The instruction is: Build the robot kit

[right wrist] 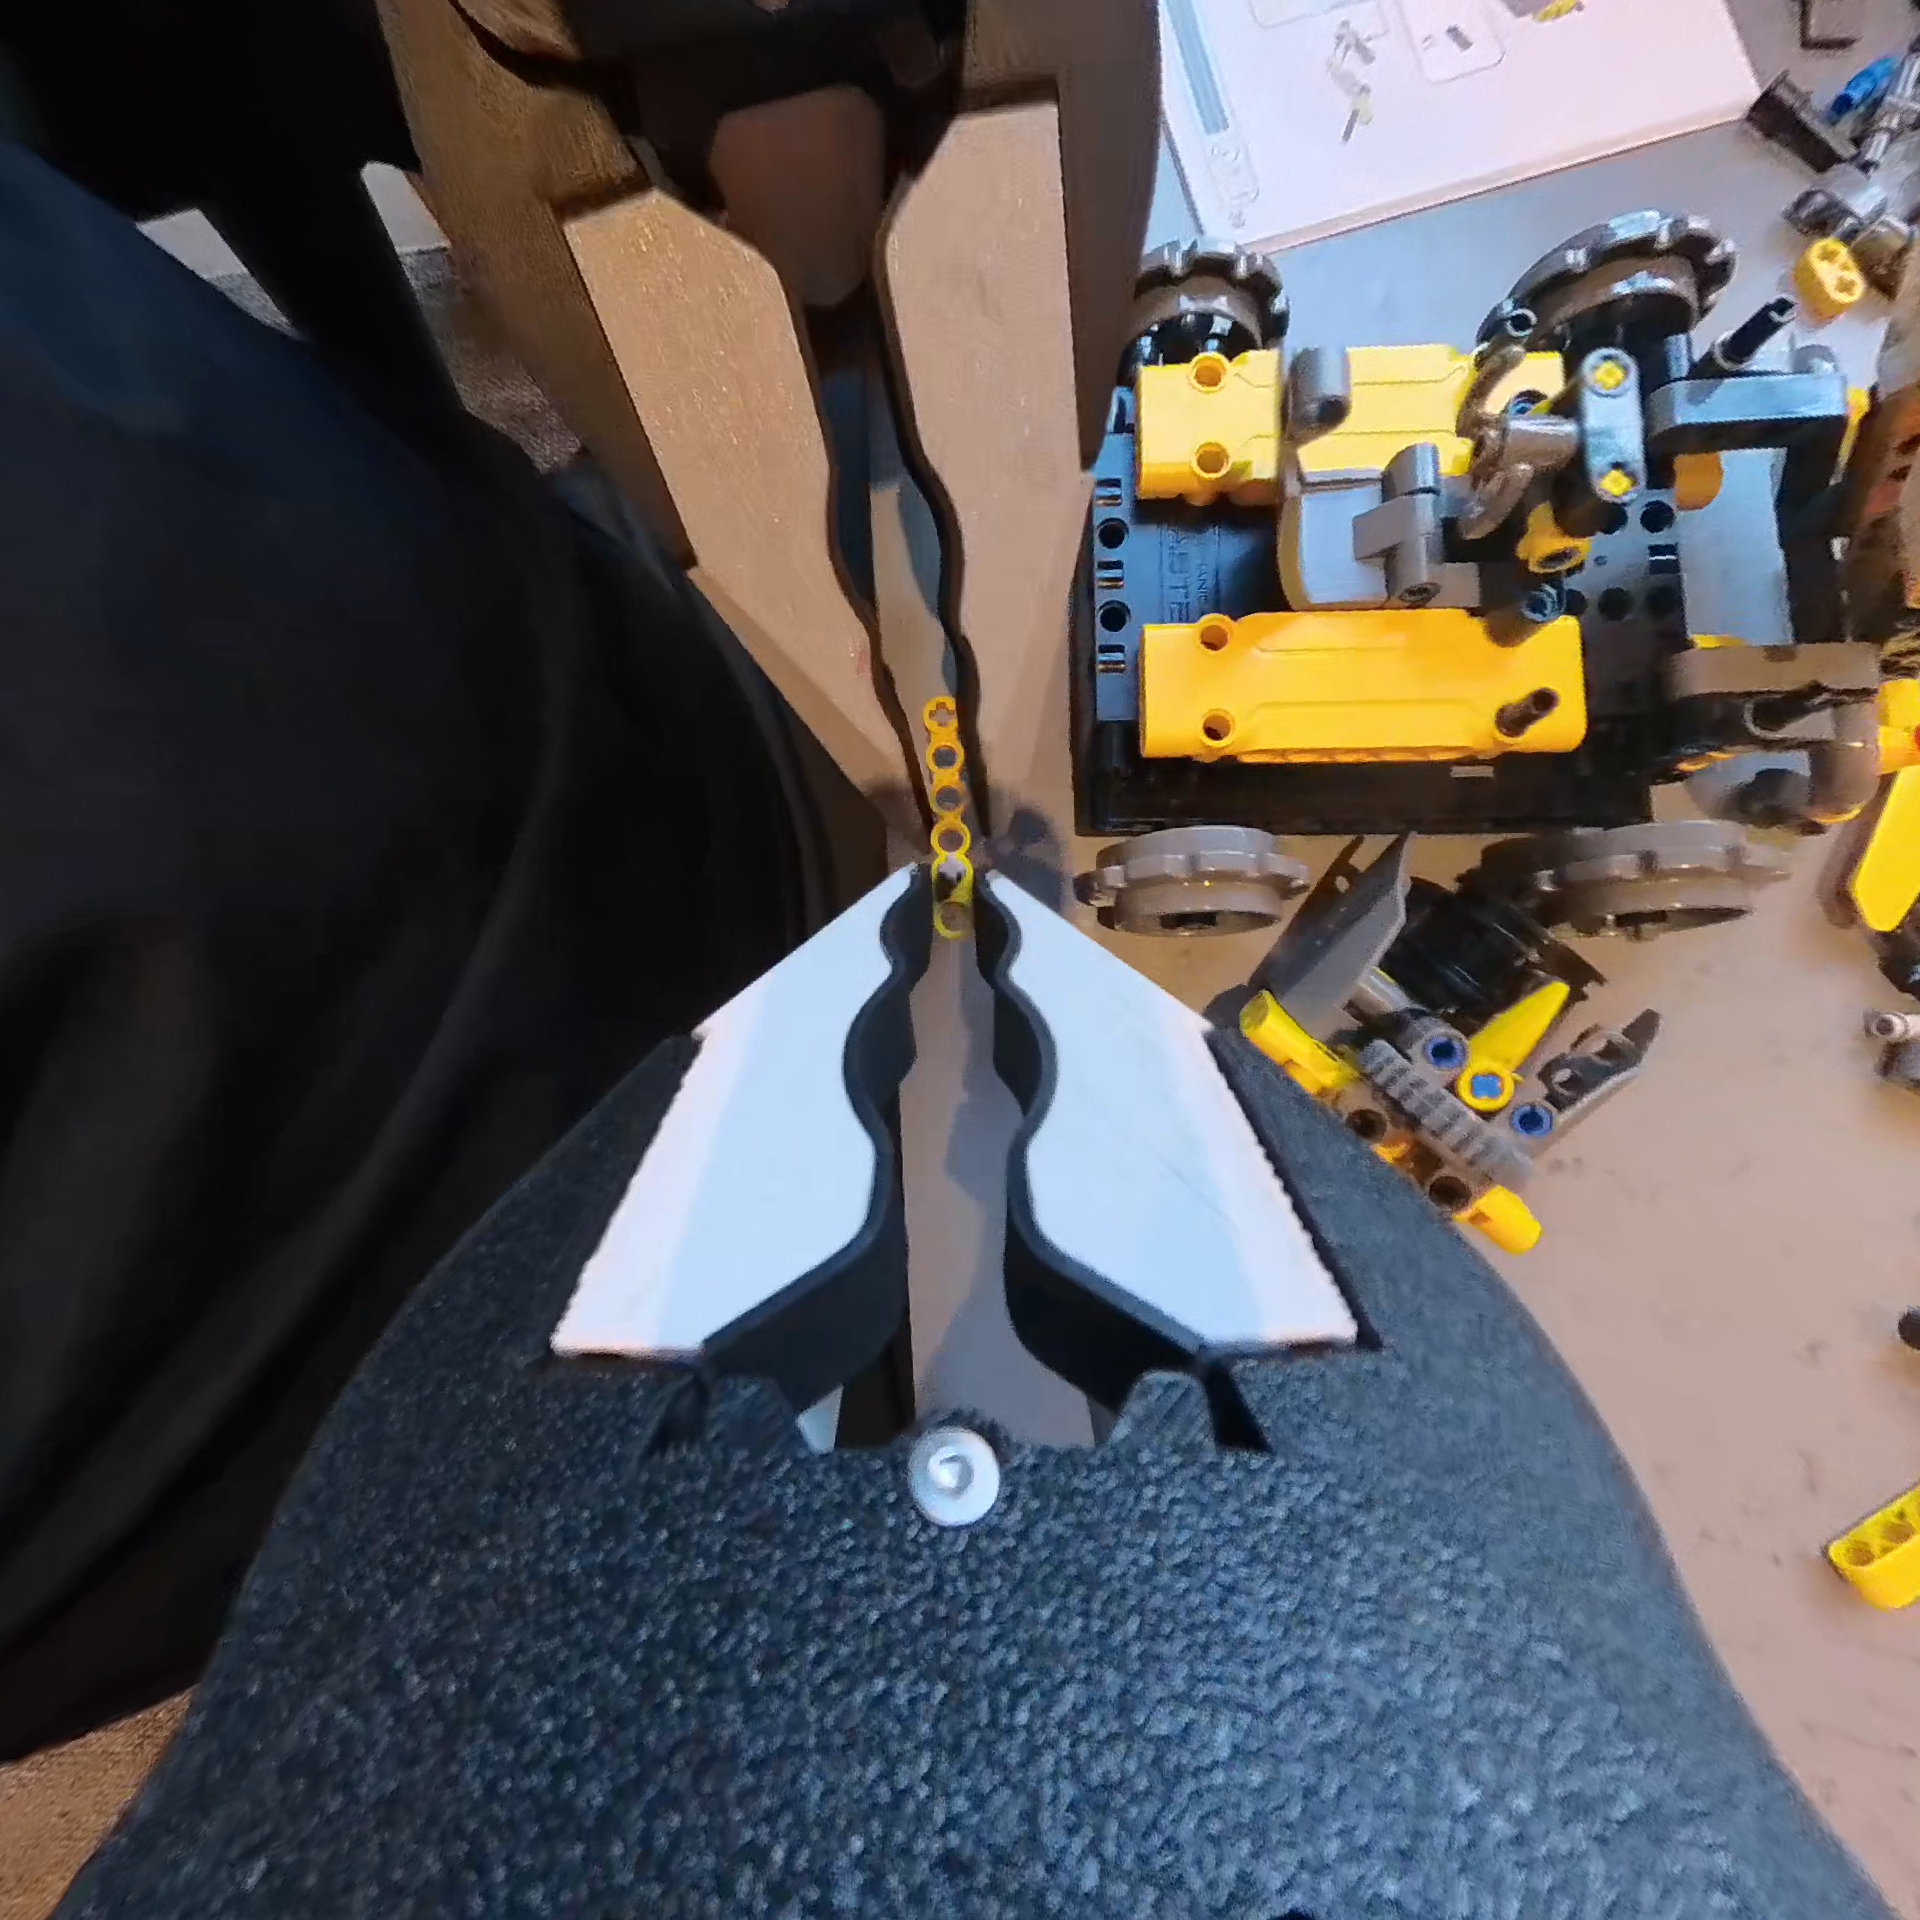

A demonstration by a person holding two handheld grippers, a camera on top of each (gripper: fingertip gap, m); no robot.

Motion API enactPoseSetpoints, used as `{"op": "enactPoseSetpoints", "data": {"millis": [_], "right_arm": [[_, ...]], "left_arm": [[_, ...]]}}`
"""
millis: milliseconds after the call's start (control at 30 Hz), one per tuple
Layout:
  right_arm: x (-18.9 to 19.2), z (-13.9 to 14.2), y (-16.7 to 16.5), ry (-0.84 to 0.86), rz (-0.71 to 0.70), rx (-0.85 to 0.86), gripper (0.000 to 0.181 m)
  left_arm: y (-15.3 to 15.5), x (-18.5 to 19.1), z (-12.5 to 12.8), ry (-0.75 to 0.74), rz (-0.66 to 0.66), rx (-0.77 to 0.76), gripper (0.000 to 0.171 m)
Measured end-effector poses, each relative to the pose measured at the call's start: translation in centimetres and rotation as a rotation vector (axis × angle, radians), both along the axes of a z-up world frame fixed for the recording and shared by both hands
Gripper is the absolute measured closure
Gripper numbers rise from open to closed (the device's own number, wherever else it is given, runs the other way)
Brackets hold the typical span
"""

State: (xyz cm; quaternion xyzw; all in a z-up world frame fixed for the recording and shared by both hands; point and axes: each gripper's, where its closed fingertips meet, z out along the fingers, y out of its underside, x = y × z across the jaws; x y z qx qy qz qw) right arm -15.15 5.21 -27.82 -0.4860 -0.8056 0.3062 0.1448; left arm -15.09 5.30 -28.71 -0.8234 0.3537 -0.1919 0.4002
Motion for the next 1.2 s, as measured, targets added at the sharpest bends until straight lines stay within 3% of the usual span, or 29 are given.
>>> {"op": "enactPoseSetpoints", "data": {"millis": [200,333,433,667,767,867,933,1000,1100,1200], "right_arm": [[0.0,0.2,0.0,0.028,0.001,0.005,0.174],[0.0,1.8,-0.1,0.085,0.013,0.024,0.174],[-0.4,-0.1,0.0,0.048,0.028,0.064,0.173],[-0.3,1.8,-0.1,0.076,0.019,-0.006,0.174],[-0.4,-0.2,-0.4,0.01,0.008,-0.044,0.171],[-0.6,0.5,-0.4,0.032,0.01,-0.095,0.174],[-0.7,1.1,-0.4,0.075,0.009,-0.069,0.174],[-0.7,-0.1,-0.4,0.068,0.003,-0.084,0.173],[-0.4,0.2,-0.3,0.084,-0.001,-0.092,0.174],[-0.4,0.8,-0.4,0.125,-0.001,-0.057,0.174]], "left_arm": [[0.0,0.0,0.3,-0.01,-0.004,-0.001,0.167],[-0.2,0.1,1.9,-0.035,-0.013,0.027,0.167],[0.0,-0.3,-0.8,0.062,-0.013,-0.039,0.167],[-0.2,0.0,1.5,-0.029,-0.016,-0.009,0.167],[-0.4,-0.4,-1.1,0.059,-0.029,-0.09,0.166],[-0.3,-0.3,-0.1,-0.015,-0.009,-0.074,0.166],[-0.1,-0.5,0.6,-0.009,0.002,-0.048,0.166],[-0.3,-0.6,-0.6,0.049,-0.011,-0.075,0.166],[-0.2,0.0,0.1,-0.035,-0.008,-0.076,0.166],[-0.1,-0.2,0.8,0.006,-0.008,-0.036,0.166]]}}
